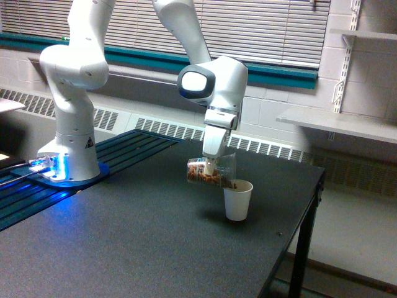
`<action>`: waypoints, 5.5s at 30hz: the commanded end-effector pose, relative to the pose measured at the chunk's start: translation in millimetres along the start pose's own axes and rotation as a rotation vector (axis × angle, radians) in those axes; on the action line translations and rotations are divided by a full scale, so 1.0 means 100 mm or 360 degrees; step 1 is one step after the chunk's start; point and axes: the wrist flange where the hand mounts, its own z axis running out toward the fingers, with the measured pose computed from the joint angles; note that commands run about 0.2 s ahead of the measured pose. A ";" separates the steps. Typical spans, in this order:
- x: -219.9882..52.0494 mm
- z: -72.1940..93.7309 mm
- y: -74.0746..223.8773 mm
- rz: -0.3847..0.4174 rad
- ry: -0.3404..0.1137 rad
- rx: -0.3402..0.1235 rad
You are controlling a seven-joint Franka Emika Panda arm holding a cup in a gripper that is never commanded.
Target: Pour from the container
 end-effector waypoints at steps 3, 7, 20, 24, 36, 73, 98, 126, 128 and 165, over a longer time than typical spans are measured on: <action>0.00 0.02 0.01 -0.0038 -0.0031 -0.0011; 0.00 0.01 0.00 -0.0041 -0.0038 -0.0004; 0.12 -0.14 -0.05 -0.0025 0.0007 0.0039; 0.14 -0.16 -0.05 -0.0021 0.0011 0.0043; 0.08 -0.14 -0.06 -0.0042 -0.0019 0.0041; 0.09 -0.08 0.01 -0.0040 -0.0158 0.0005; 0.14 -0.09 -0.04 -0.0026 -0.0151 0.0029; 0.24 -0.13 0.00 0.0002 -0.0170 0.0030; 0.25 -0.13 0.00 0.0002 -0.0178 0.0030; 0.30 -0.18 -0.11 -0.0133 -0.0168 -0.0043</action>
